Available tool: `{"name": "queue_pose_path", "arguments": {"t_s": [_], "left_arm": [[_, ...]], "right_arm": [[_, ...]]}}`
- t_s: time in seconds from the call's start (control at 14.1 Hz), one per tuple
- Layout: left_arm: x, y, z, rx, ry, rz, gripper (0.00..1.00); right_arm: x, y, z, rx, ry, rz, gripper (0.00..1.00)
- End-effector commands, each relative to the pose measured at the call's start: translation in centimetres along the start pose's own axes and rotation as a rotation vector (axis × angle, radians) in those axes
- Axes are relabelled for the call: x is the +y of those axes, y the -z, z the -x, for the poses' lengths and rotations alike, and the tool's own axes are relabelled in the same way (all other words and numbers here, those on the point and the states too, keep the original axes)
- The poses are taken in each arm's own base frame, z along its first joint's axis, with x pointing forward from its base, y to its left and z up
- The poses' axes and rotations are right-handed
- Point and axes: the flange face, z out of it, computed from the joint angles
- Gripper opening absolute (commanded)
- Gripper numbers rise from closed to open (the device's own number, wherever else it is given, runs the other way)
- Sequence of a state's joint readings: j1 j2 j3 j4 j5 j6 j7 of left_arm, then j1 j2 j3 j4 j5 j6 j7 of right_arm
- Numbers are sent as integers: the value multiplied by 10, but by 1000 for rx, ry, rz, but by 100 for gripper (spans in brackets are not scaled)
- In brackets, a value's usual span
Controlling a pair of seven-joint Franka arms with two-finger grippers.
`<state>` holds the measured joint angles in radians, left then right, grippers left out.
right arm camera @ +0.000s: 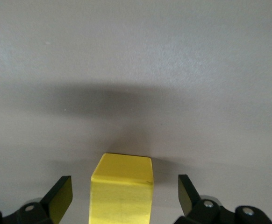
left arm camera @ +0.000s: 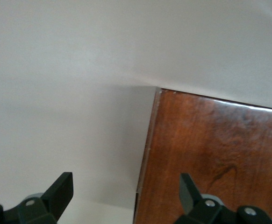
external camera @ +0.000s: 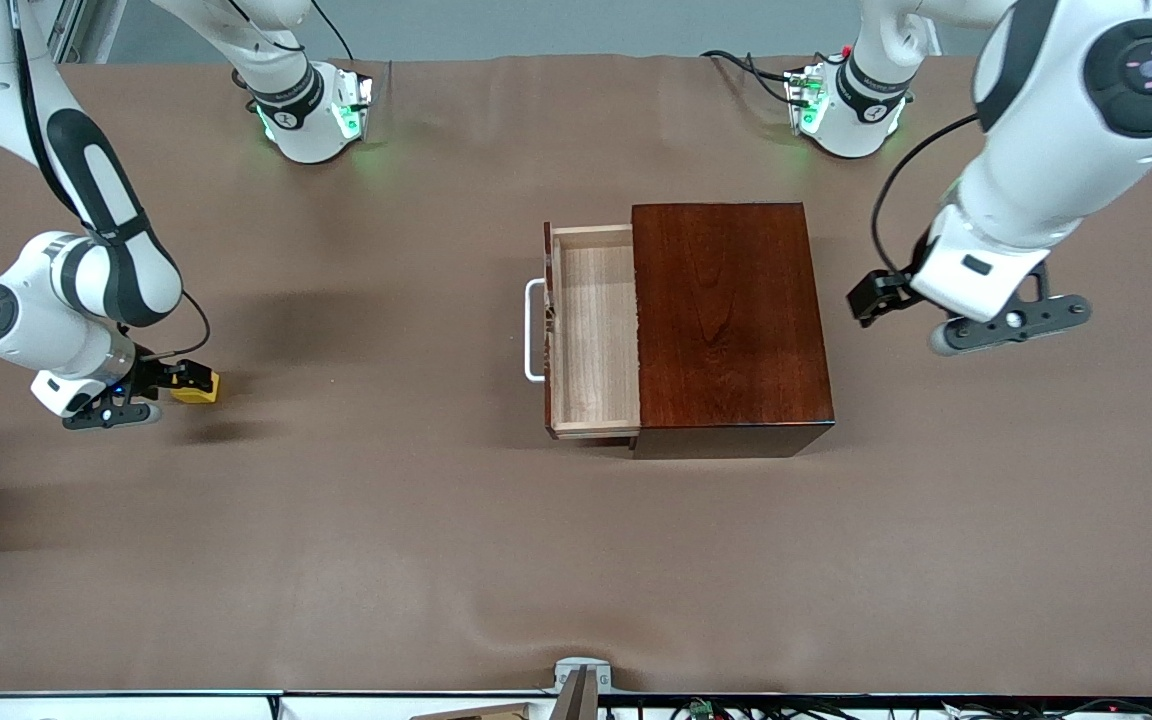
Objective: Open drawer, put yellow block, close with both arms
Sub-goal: 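Grasp the yellow cube with the right gripper while the left gripper withdraws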
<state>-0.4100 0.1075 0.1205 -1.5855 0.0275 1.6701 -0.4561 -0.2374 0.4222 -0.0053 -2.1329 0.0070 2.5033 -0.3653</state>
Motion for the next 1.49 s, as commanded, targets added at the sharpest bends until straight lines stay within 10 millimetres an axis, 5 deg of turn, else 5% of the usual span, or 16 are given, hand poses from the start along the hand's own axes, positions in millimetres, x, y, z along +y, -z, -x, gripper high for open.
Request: {"name": "queue_pose_path", "arguments": {"t_s": [0.0,0.07,0.28,0.43,0.5,0.71,1.07,1.21,1.42], "left_arm": [[-36,6,10,-1,-45,13,100],[-46,7,10,-5,-55,21,100],[-78,3,6,-17,-52,25,100],[-90,3,4,-23,-71,27,100],[-104,7,3,-17,-70,29,100],[-133,7,1,-26,-73,31,100],[-189,18,3,-23,-114,39,100],[-204,21,4,-22,-143,42,100],[-224,23,6,-30,-168,43,100]], "right_arm": [[3,-11,5,-14,4,-2,100],[3,-13,6,-20,4,-4,100],[3,-14,6,-30,1,-8,34],[3,-11,7,-50,-2,-15,5],[5,-5,6,-62,-5,-20,0],[16,44,-9,-94,-17,-34,0],[8,195,-47,-110,15,-40,0],[-12,243,-58,-126,18,-41,0],[-74,291,-75,-123,-13,-23,0]]}}
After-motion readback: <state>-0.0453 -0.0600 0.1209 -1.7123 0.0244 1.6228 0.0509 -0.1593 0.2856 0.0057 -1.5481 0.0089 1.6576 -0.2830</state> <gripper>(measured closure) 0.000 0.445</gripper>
